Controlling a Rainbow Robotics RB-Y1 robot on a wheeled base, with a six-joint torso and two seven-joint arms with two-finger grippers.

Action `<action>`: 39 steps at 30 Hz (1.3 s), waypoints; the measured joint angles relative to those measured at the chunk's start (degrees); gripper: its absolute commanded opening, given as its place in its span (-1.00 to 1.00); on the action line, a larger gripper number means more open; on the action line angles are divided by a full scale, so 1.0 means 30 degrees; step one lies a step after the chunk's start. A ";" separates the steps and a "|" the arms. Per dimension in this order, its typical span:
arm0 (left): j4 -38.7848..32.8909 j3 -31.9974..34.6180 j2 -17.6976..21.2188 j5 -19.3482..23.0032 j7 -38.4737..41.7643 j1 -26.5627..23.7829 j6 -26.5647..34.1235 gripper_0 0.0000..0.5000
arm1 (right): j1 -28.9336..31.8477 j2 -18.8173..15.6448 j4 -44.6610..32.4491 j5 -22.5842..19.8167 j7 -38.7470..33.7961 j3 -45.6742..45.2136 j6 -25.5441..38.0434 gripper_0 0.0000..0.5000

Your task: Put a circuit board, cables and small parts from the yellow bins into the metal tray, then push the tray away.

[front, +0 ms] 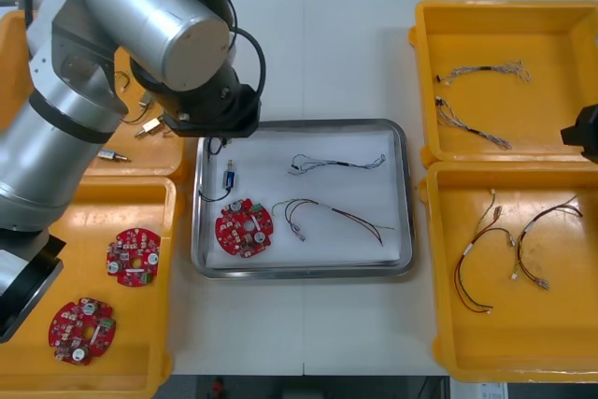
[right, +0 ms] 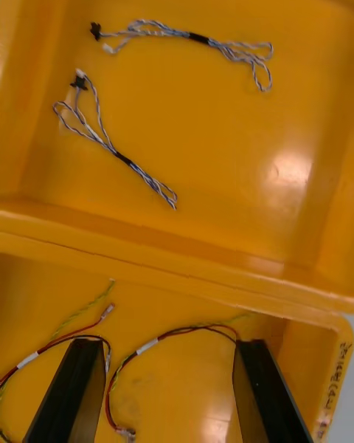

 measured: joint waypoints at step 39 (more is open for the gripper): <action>0.4657 -0.4691 -0.1066 -0.0945 0.0000 0.0000 -0.4611 1.00 | 0.3459 0.0066 -0.0032 -0.0509 -0.4397 -0.0520 0.0000 1.00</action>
